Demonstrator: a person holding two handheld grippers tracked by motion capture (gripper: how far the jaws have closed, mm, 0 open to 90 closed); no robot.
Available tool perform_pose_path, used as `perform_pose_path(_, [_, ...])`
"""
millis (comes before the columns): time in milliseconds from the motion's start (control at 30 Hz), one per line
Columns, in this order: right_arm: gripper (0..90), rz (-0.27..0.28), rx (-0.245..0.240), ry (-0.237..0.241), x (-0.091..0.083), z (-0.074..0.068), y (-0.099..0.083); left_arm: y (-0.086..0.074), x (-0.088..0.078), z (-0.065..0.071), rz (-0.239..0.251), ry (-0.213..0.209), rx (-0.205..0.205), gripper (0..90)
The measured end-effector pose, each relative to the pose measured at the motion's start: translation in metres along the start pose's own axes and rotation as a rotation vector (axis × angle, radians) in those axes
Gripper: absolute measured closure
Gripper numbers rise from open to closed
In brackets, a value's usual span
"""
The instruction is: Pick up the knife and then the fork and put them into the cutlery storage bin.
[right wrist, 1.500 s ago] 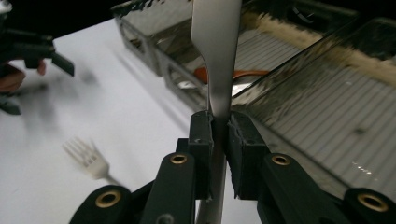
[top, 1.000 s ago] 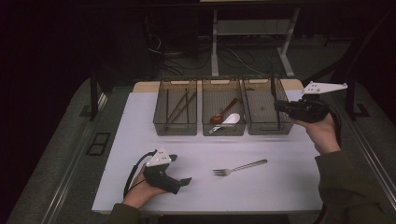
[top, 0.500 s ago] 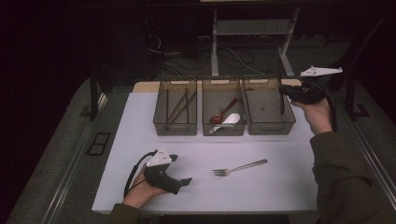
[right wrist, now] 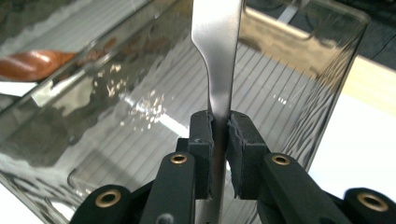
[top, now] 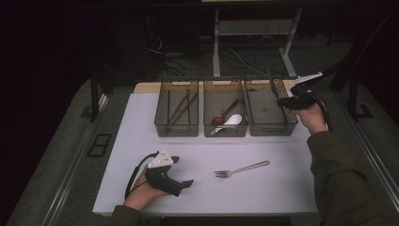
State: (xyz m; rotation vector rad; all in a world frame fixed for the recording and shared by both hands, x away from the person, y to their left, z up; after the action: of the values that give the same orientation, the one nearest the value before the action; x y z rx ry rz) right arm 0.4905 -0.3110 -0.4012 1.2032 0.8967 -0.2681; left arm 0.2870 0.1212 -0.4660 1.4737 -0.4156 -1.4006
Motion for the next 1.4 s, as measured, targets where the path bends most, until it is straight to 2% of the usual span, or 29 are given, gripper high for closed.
perform_pose_path(100, [79.9, -0.036, -0.016, 0.006, 0.004, 0.0, -0.003, 0.0, 0.0, 0.0, -0.001, -0.002, -0.002, 0.0])
perform_pose_path(333, [79.9, -0.11, -0.016, 0.03, 0.01, 0.0, -0.009, 0.0, 0.001, 0.001, -0.005, -0.009, -0.002, 0.0])
perform_pose_path(467, [79.8, -0.151, -0.025, 0.029, 0.016, -0.001, -0.013, 0.0, 0.001, 0.001, -0.007, -0.01, -0.002, 0.0])
perform_pose_path(733, [77.3, -0.171, -0.043, 0.02, 0.021, -0.005, -0.012, 0.0, 0.001, 0.002, -0.006, -0.012, -0.003, 0.0])
perform_pose_path(900, [65.1, -0.138, -0.023, 0.016, 0.017, -0.005, -0.011, 0.0, 0.001, 0.002, -0.006, -0.013, -0.002, 0.0])
perform_pose_path(1067, [58.1, -0.064, 0.008, 0.033, 0.001, -0.006, -0.006, 0.0, 0.001, 0.002, -0.005, -0.012, -0.003, 0.0])
perform_pose_path(1267, [51.2, 0.025, 0.028, 0.125, -0.027, -0.016, -0.005, 0.0, 0.001, 0.002, -0.006, -0.013, -0.003, 0.0])
perform_pose_path(1400, [49.6, 0.095, 0.009, 0.18, -0.048, -0.029, -0.007, 0.0, 0.002, 0.002, -0.008, -0.013, -0.002, 0.0])
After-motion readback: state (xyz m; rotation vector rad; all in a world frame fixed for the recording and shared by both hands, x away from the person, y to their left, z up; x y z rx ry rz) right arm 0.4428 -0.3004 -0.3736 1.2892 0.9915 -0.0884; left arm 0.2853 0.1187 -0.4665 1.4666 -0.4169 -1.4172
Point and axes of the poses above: each handheld gripper's, and its own axes: x roughly forward along the jaws, y roughly out of its top, z roughly to its right, the point moved 4 cm from there along x, roughly forward along the jaws, and after that the axes turned 7 degrees about -y, right-handed, at the moved point
